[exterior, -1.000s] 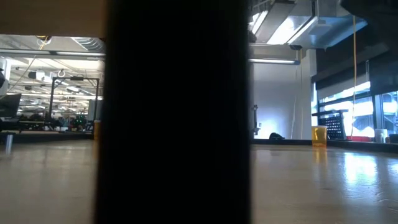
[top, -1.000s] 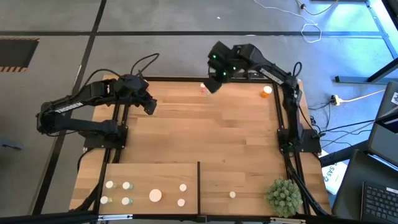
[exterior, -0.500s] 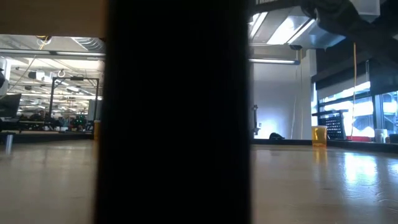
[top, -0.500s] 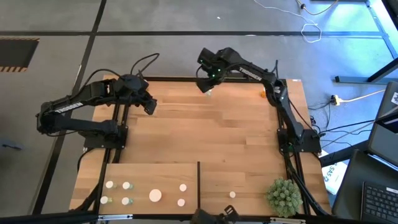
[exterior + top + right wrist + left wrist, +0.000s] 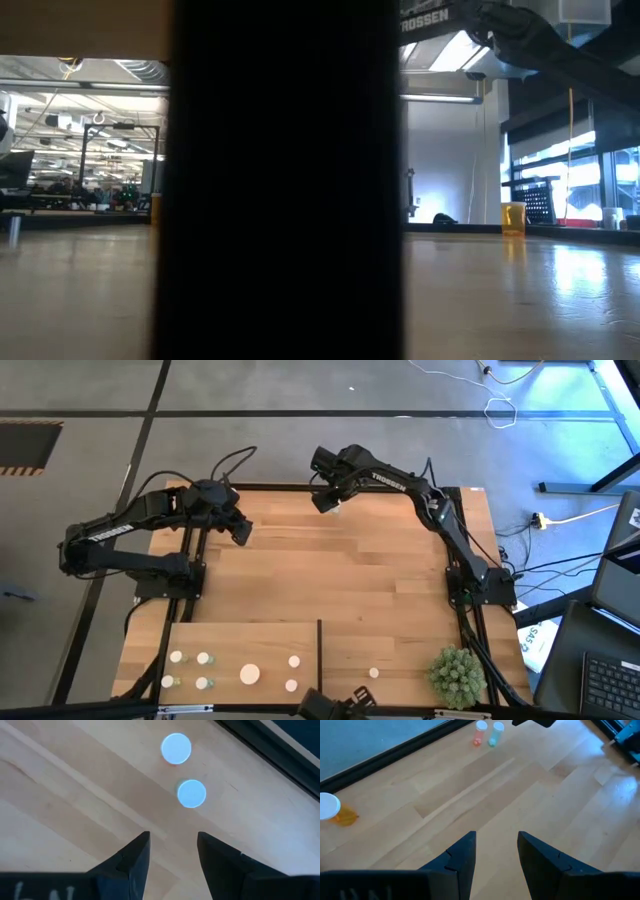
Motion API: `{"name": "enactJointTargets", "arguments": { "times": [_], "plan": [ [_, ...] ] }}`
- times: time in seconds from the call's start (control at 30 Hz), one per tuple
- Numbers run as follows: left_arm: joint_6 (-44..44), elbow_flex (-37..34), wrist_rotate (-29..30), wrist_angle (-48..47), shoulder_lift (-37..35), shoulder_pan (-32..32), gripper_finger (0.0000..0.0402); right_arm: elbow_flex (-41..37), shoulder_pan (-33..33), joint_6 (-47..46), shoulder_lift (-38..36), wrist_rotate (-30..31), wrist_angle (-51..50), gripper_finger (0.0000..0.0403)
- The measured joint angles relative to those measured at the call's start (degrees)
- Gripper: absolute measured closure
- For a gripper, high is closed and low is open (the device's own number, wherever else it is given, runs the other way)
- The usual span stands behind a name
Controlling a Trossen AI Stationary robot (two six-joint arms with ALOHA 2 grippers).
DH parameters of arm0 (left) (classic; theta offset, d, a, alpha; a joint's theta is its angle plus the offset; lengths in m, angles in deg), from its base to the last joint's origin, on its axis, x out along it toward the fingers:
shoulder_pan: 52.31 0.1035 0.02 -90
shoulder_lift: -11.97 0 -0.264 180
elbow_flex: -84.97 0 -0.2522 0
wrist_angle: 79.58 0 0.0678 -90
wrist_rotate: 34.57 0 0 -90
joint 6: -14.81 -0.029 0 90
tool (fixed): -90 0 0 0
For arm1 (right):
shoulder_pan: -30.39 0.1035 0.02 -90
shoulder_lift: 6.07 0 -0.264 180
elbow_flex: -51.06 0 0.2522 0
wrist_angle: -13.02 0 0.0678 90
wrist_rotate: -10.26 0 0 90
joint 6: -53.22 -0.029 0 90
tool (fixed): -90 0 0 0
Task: Pick and place medicine bottles onto shelf by color
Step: Put the blue pill bottle on the shelf aligned with the other blue pill bottle
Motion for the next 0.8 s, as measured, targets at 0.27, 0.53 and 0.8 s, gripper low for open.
{"name": "enactJointTargets", "arguments": {
  "times": [0.27, 0.53, 0.8],
  "plan": [
    [0.0, 0.0, 0.0, 0.0, 0.0, 0.0, 0.0263, 0.0, 0.0, 5.5, 0.1, -1.4, 0.7, 0.0237],
    [-1.6, 0.0, 0.0, 0.0, 0.0, 0.0, 0.0263, 0.0, 0.0, 8.7, 0.1, -4.0, 0.6, 0.0234],
    [-2.1, 0.0, 0.0, 0.0, 0.0, 0.0, 0.0263, 0.0, 0.0, 7.5, 0.1, -5.9, 0.5, 0.0197]
  ]
}}
